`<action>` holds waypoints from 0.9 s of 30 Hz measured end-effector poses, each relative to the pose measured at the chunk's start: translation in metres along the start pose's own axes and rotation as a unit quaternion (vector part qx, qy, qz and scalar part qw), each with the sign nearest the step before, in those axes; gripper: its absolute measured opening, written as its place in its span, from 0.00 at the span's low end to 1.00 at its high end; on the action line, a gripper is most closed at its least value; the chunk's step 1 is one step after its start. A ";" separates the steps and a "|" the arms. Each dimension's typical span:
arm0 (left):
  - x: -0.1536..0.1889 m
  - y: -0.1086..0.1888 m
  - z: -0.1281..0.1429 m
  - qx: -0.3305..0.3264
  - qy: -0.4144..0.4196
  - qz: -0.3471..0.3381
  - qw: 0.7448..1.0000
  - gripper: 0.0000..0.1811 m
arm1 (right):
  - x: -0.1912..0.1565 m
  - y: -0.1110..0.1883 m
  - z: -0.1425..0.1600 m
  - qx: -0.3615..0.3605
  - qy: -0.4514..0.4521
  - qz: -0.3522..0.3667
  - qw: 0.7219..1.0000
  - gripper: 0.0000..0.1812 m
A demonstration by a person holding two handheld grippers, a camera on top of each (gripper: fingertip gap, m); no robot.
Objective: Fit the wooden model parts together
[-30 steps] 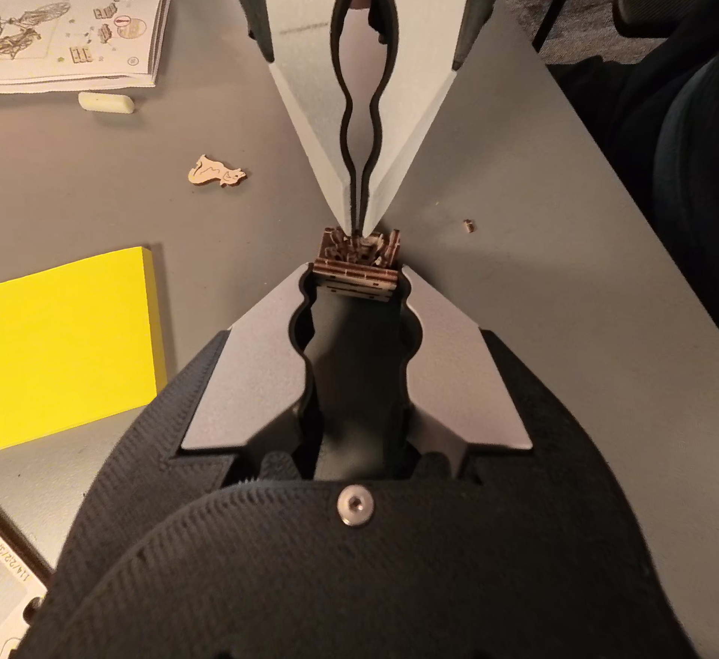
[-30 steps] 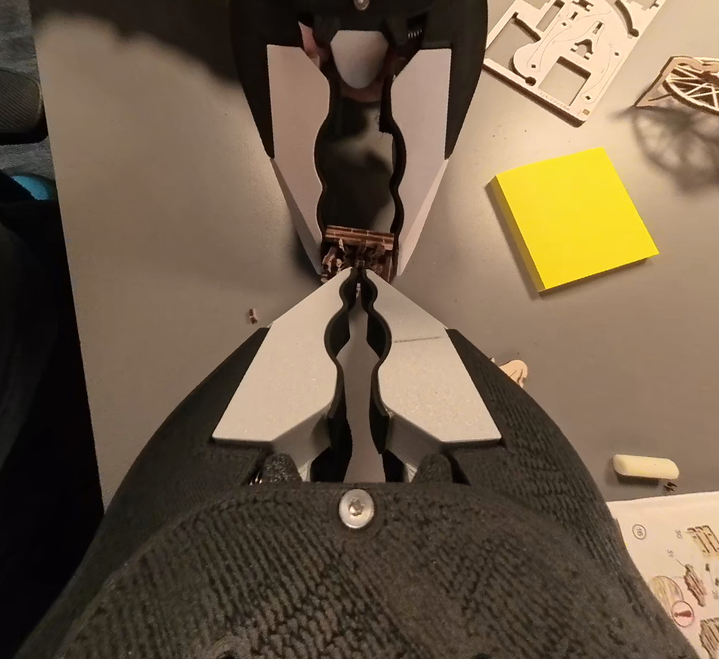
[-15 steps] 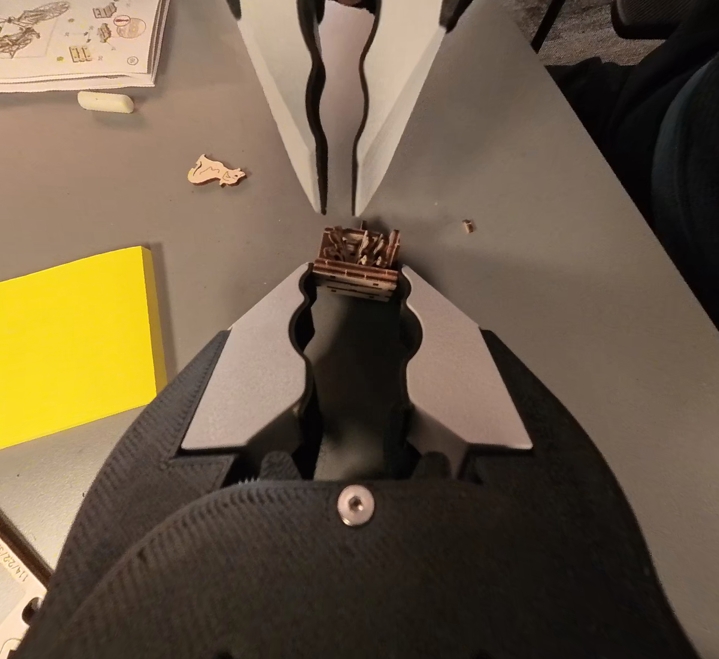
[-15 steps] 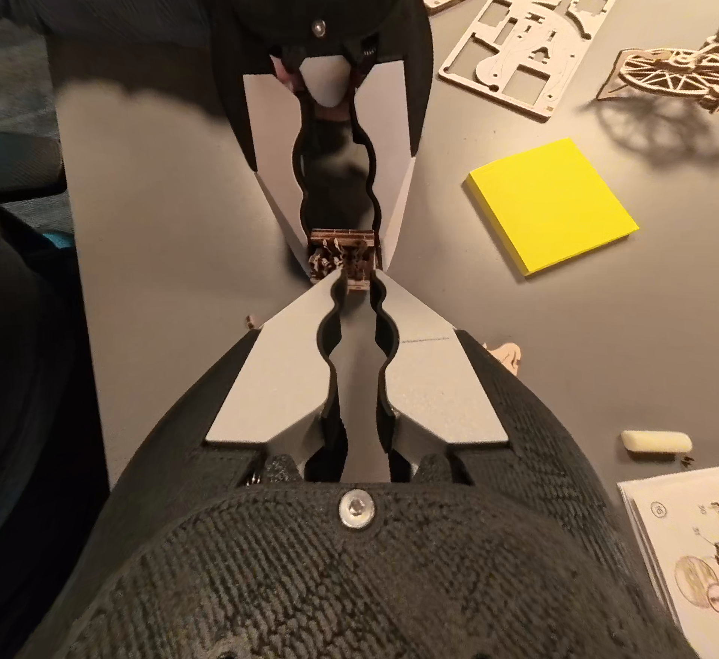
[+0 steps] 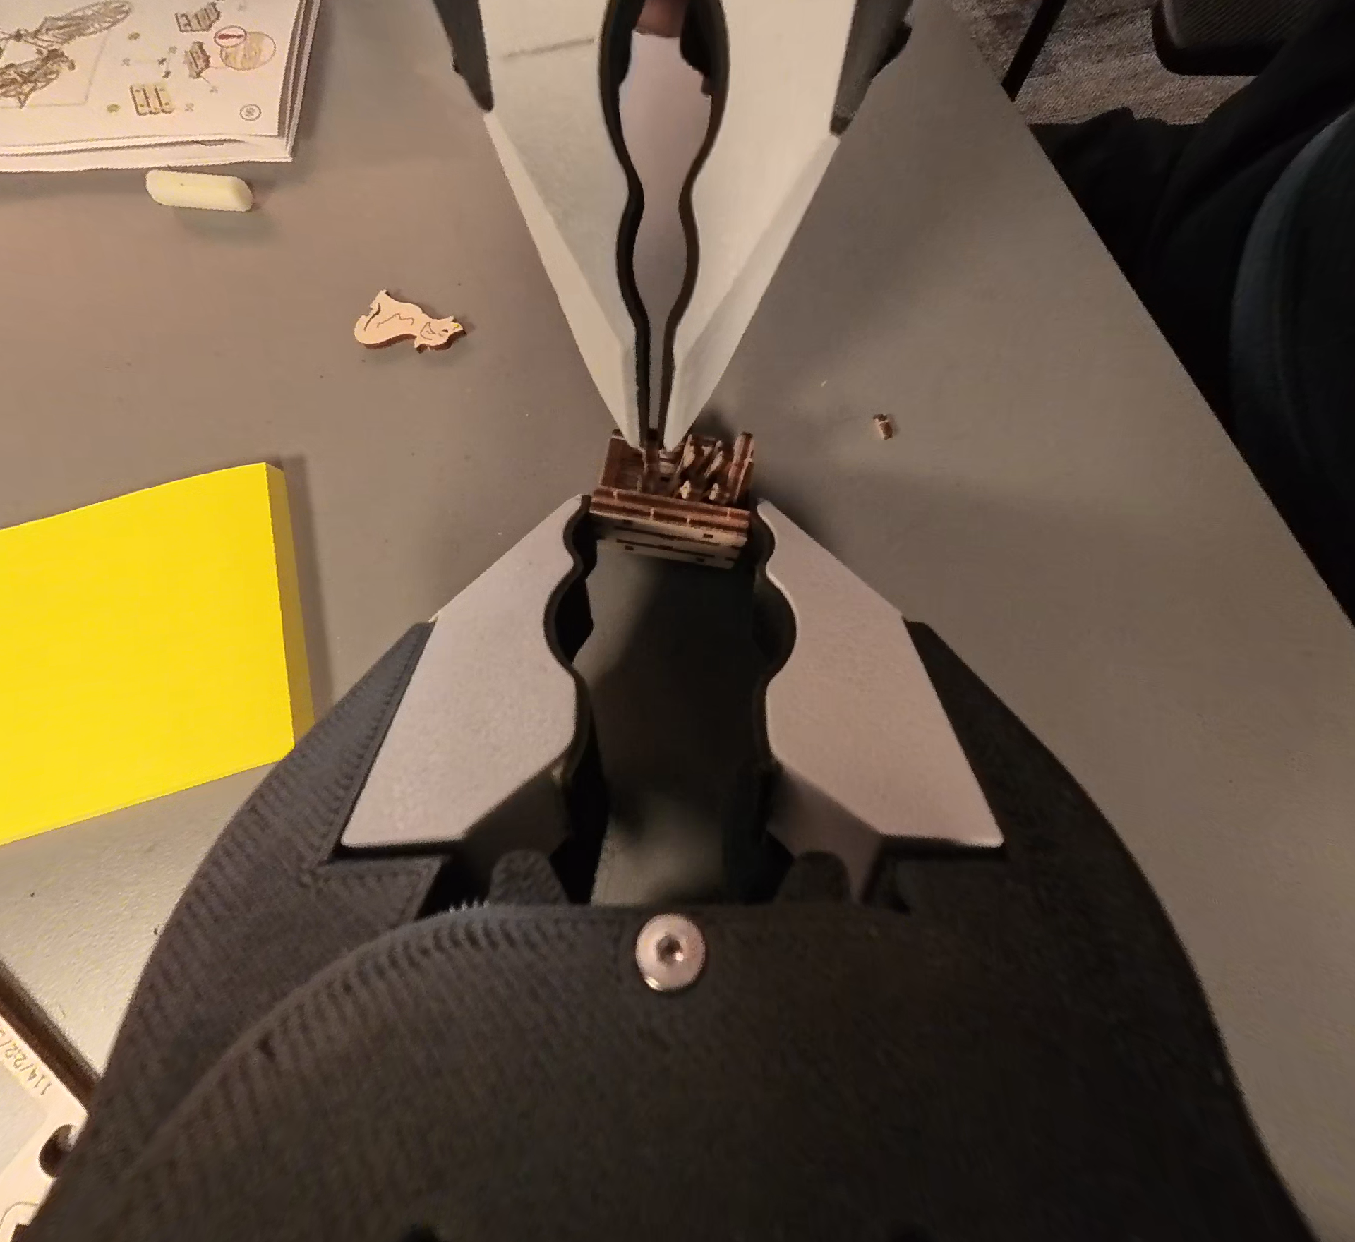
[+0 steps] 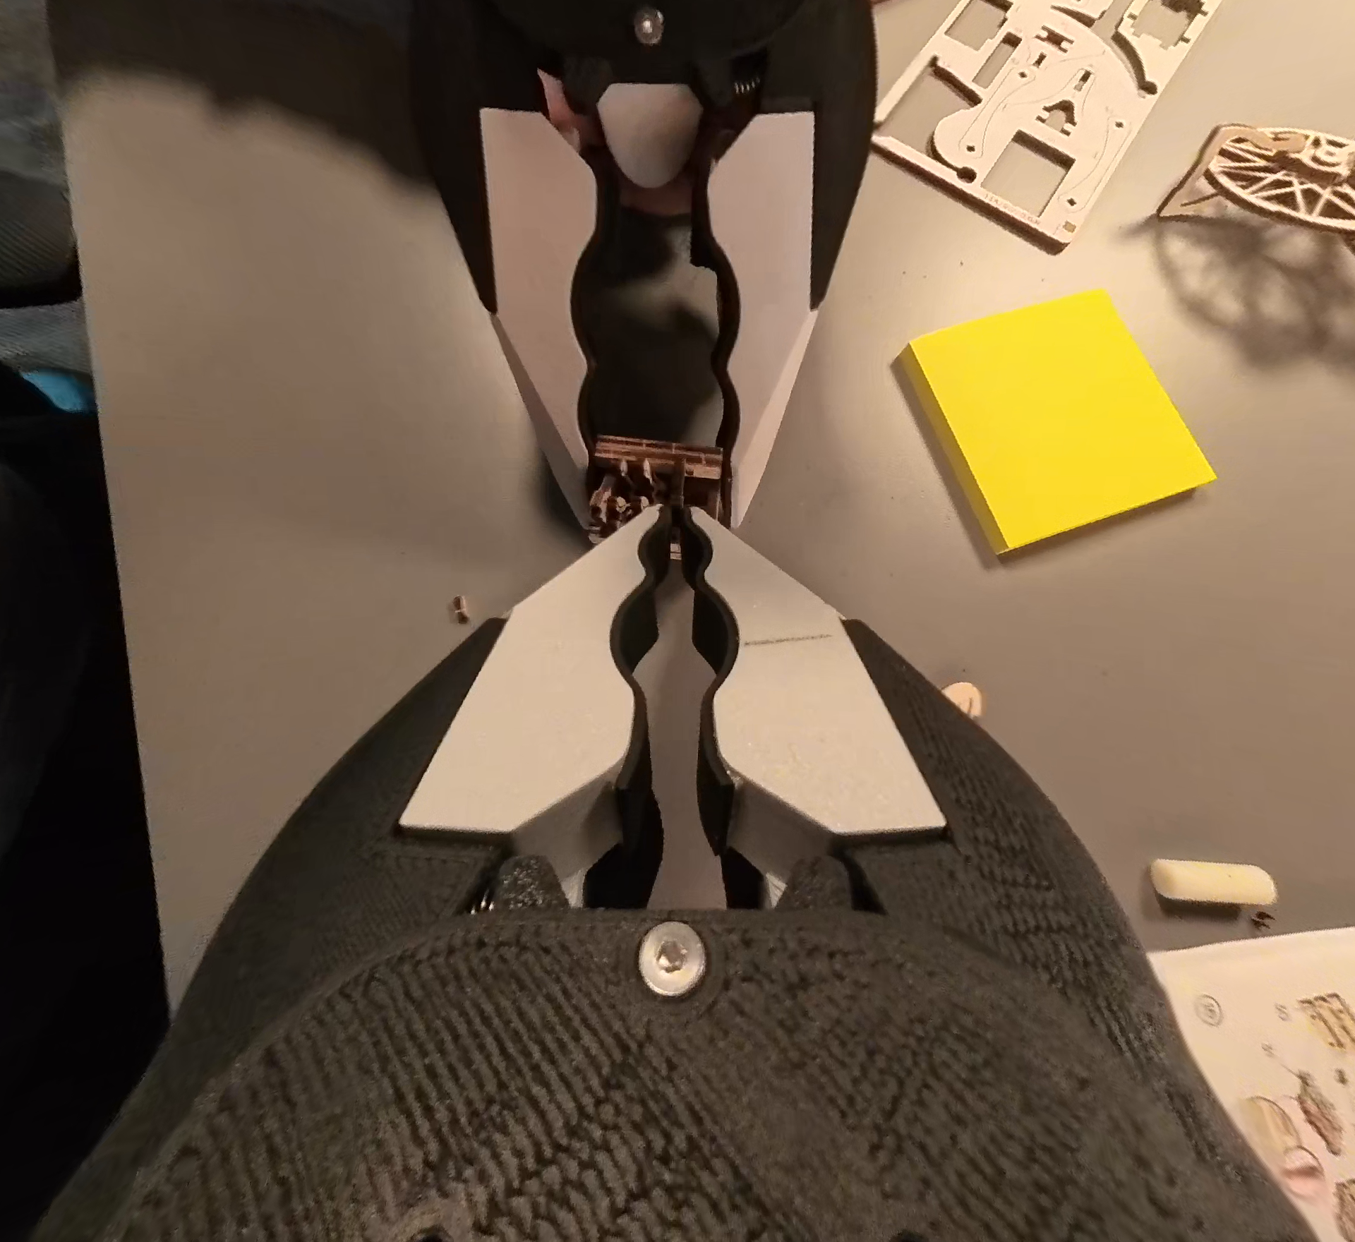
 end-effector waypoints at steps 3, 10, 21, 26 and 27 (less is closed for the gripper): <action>0.000 0.000 0.000 0.000 0.001 0.000 1.000 0.22 | -0.001 0.000 0.001 -0.016 0.019 0.004 1.000 0.00; 0.000 0.001 0.000 -0.001 0.006 0.004 1.000 0.22 | 0.000 -0.001 -0.001 -0.018 0.020 0.000 1.000 0.00; 0.000 0.001 0.000 -0.001 0.005 0.003 1.000 0.22 | -0.003 -0.001 -0.001 0.002 -0.006 -0.020 1.000 0.03; 0.000 0.001 0.000 -0.001 0.005 0.004 1.000 0.22 | 0.002 0.007 0.000 0.011 -0.015 -0.009 1.000 0.06; 0.000 0.001 0.000 -0.001 0.005 0.004 1.000 0.22 | 0.004 0.010 0.000 0.014 -0.017 -0.005 1.000 0.05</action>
Point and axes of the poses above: each gripper's, where its closed fingertips meet, y back along the fingers, z out of its underside, x = y × z across the jaws, the point moved 4 cm from there along y, back along the fingers, and after that the axes turned 8 degrees about y, right-handed, at the moved point
